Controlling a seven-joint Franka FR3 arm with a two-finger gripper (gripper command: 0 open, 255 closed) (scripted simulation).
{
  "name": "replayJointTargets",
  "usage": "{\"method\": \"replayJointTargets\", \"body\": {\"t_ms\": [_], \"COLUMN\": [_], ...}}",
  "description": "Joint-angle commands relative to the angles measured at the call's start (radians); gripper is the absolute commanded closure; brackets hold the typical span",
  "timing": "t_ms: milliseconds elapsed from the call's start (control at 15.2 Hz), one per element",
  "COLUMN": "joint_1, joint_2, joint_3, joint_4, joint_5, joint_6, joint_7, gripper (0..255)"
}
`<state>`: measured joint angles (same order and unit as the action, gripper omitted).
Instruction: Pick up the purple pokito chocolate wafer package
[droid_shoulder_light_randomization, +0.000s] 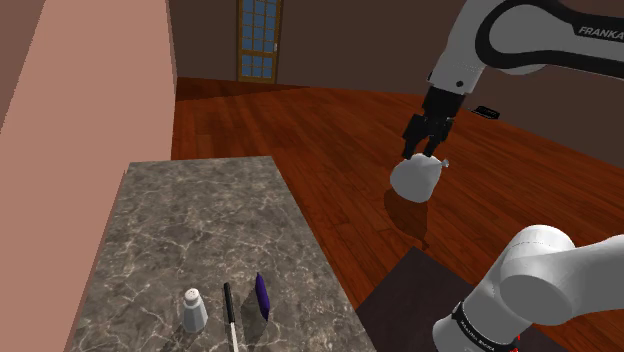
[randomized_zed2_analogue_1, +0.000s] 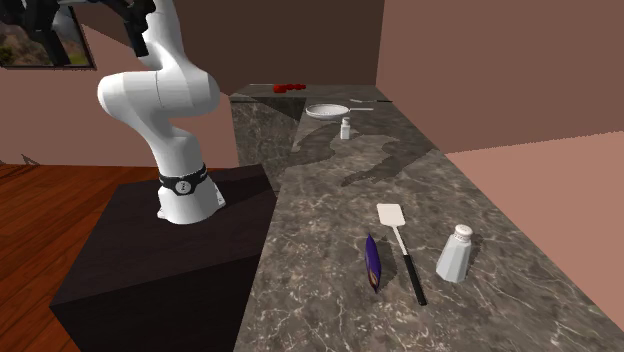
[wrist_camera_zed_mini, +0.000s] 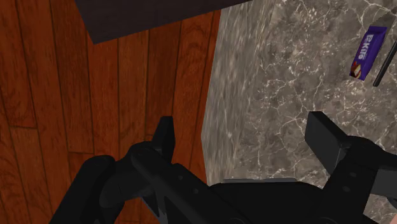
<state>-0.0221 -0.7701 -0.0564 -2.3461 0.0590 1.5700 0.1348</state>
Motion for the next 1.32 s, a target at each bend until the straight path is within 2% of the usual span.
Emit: {"method": "replayJointTargets", "body": {"t_ms": [0, 594, 1254], "joint_1": [0.0, 0.053, 0.1], "joint_2": [0.0, 0.058, 0.284], "joint_3": [0.0, 0.181, 0.392], "joint_4": [0.0, -0.148, -0.18], "joint_5": [0.0, 0.106, 0.183], "joint_6": [0.0, 0.218, 0.491], "joint_7": [0.0, 0.198, 0.421], "gripper": [0, 0, 0]}}
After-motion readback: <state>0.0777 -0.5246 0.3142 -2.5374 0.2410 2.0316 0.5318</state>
